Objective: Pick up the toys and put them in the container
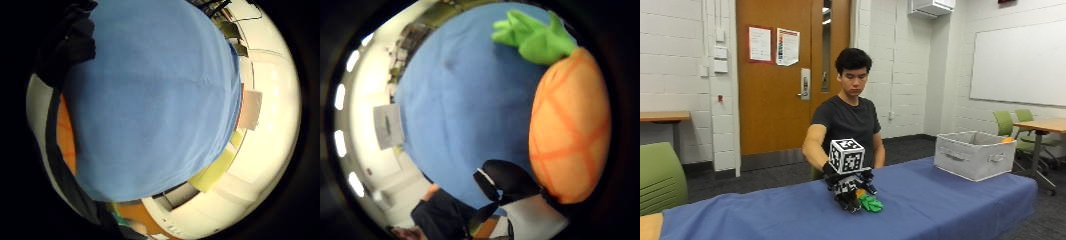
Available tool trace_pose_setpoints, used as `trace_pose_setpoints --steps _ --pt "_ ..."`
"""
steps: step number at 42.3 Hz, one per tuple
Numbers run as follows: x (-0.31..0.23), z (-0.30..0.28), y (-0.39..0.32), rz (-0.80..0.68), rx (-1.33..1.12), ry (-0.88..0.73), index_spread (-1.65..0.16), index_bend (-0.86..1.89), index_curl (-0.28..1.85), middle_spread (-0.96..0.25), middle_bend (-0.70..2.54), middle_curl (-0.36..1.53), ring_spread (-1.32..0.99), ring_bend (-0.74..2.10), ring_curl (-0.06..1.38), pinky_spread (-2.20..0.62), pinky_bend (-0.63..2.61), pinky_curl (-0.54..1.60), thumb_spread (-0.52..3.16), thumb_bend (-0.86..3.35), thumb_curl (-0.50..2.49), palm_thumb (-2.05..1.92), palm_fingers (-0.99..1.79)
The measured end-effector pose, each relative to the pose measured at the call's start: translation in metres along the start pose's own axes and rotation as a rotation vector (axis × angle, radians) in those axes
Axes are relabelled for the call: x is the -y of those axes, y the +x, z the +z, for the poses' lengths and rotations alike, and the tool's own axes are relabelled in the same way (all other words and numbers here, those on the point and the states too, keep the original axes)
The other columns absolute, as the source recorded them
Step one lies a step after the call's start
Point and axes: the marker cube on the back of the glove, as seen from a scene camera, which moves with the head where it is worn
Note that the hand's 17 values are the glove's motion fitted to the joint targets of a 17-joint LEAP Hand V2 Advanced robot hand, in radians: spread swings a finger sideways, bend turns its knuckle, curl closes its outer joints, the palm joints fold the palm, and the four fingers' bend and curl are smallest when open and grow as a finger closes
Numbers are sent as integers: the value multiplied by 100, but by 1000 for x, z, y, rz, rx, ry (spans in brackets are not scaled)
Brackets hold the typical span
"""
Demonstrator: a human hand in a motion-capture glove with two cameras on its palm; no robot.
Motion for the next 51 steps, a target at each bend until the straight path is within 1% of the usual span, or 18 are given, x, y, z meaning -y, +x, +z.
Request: trace_pose_setpoints --steps 5,8,17,23,25,28,32,36,41,42,43,44,47,48,51 --pt "0 1 1 6 -4 -5 -31 0 21 -2 46 42 -25 85 26 -18 112 37 98 0 30 6 -11" --pt "0 0 -1 9 -9 0 -31 -2 17 -3 54 44 -27 92 27 -21 116 38 99 0 31 10 -2" --pt "-6 -5 -6 7 31 65 -34 10 14 -13 72 48 -33 98 28 -28 120 38 111 12 35 36 24" --pt "-6 -14 -12 13 -26 130 -35 10 13 -19 85 51 -39 104 29 -31 115 36 120 21 39 52 41" --pt "-6 -15 -14 24 -48 139 -36 14 13 -22 88 52 -40 108 30 -31 112 35 121 22 41 56 52" --pt "-7 -14 -17 37 -73 138 -36 16 14 -27 88 53 -43 117 32 -32 109 33 114 23 46 62 69" --pt "-10 -9 -22 43 -45 123 -37 14 15 -31 89 54 -44 123 35 -35 108 33 105 24 51 68 77" --pt "-10 -7 -22 59 0 138 -38 15 14 -32 93 57 -45 125 38 -41 107 34 94 24 57 70 89" --pt "-11 -13 -24 58 40 131 -39 26 17 -32 96 60 -44 124 39 -45 101 33 82 24 63 72 107" --pt "-12 -16 -25 56 42 130 -39 19 15 -32 95 59 -44 124 40 -45 101 34 79 23 64 72 99" --pt "-13 -19 -27 53 44 128 -39 31 20 -32 96 61 -43 125 41 -45 99 34 77 24 65 72 112" --pt "-14 -24 -29 51 47 128 -39 37 21 -32 96 61 -43 124 41 -46 97 34 75 24 66 72 115" --pt "-15 -42 -38 43 52 137 -38 45 25 -31 96 63 -42 123 42 -47 94 34 69 24 69 72 116" --pt "-15 -51 -42 39 52 147 -38 44 25 -31 97 64 -42 124 43 -47 94 35 67 24 70 72 114" --pt "-13 -85 -59 23 48 186 -37 55 30 -31 97 65 -42 123 44 -47 92 35 61 25 74 71 117"
